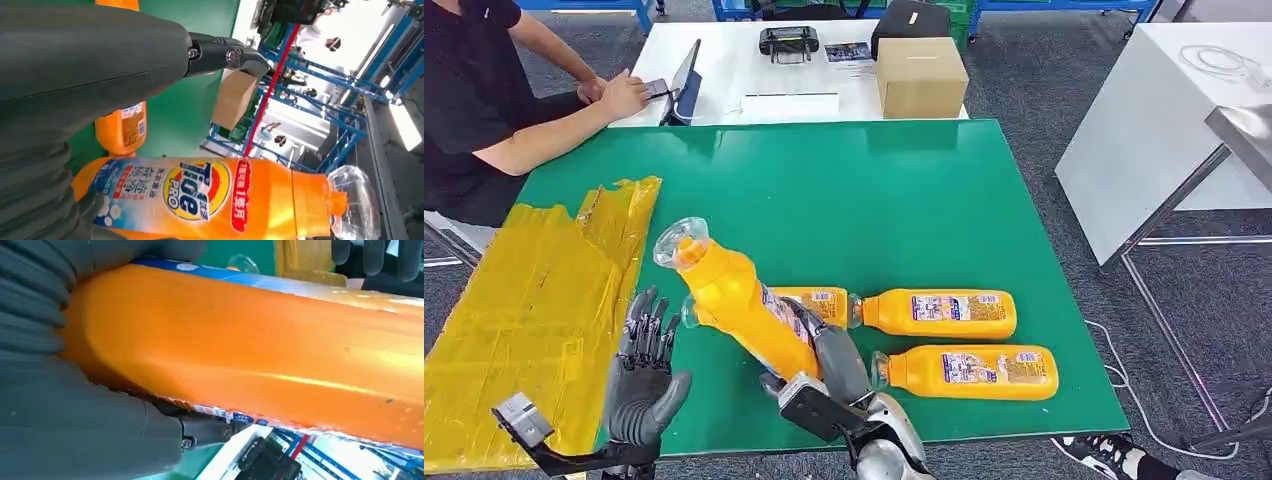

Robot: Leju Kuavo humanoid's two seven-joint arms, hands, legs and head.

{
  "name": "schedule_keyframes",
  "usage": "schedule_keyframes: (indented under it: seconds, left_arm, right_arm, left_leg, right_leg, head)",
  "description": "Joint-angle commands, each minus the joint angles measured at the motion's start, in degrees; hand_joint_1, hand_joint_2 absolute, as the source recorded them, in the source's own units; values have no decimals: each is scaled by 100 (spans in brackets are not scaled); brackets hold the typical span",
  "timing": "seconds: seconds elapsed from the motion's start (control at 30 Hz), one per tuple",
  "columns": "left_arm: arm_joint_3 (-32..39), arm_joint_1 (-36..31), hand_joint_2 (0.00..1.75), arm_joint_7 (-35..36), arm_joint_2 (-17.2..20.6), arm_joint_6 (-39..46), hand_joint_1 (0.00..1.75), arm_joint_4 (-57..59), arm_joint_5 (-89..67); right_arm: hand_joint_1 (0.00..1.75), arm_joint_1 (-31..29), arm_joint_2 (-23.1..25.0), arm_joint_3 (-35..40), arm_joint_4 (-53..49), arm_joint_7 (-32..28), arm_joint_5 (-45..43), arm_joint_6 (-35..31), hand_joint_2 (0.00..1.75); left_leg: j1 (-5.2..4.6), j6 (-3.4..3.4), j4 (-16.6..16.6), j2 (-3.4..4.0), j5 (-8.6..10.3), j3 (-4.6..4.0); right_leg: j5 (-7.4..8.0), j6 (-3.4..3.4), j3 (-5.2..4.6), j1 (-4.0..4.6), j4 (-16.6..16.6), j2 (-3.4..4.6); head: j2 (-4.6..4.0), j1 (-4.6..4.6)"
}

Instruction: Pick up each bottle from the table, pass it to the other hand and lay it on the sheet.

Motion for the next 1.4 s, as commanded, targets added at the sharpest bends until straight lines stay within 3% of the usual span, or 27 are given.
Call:
schedule_keyframes:
  seconds: [0.03, 0.2, 0.63, 0.83, 1.0, 1.03, 1.07, 1.4]
  left_arm:
    - [-53, -79, 175, 10, 124, -57, 0, 260, -112]
    - [-63, -151, 175, 81, 129, -157, 0, 330, -114]
    - [-63, -151, 175, 81, 129, -157, 0, 330, -114]
    - [-4, -209, 175, 135, 84, -124, 0, 421, -142]
    - [125, -159, 175, 174, 23, -91, 0, 441, -157]
    - [139, -145, 175, 174, 16, -72, 17, 429, -201]
    - [144, -133, 175, 156, 10, -61, 175, 411, -229]
    - [155, -57, 175, 39, 39, -79, 175, 354, -457]
  right_arm:
    - [175, -514, 32, 518, 1111, 444, 289, 290, 175]
    - [175, -851, 386, 1168, 2331, 697, 643, 527, 175]
    - [175, -851, 386, 1168, 2331, 697, 643, 527, 175]
    - [175, -1154, 616, 1942, 2905, 727, 1044, 739, 175]
    - [175, -1148, 611, 2259, 2805, 661, 1067, 696, 175]
    - [175, -1141, 578, 2281, 2732, 680, 1029, 683, 175]
    - [175, -1139, 552, 2289, 2680, 694, 1007, 685, 175]
    - [175, -1140, 417, 2241, 2296, 739, 946, 621, 175]
  left_leg:
    - [-1, 1, -9, 7, -5, 18]
    - [-1, 0, -11, 12, -5, 22]
    - [0, 1, -15, -1, -5, 21]
    - [0, 1, -18, 3, -7, 26]
    - [3, 1, -14, 3, -9, 24]
    - [1, 0, -11, -2, -5, 15]
    - [4, 1, -15, -1, -8, 23]
    - [4, 0, -7, -1, -5, 8]
  right_leg:
    - [-4, -3, 15, 0, -8, 4]
    - [-2, -4, 18, 1, -9, 9]
    - [-9, -6, 20, 0, -13, -6]
    - [-10, -7, 22, 1, -14, -3]
    - [-11, -7, 19, 3, -12, -3]
    - [-10, -4, 11, -1, -6, -6]
    - [-13, -6, 21, 2, -13, -7]
    - [-9, -5, 7, 2, -6, -5]
  head:
    - [0, -2]
    - [0, 0]
    - [0, 0]
    - [0, 0]
    - [0, 0]
    - [0, 0]
    - [0, 0]
    - [0, 2]
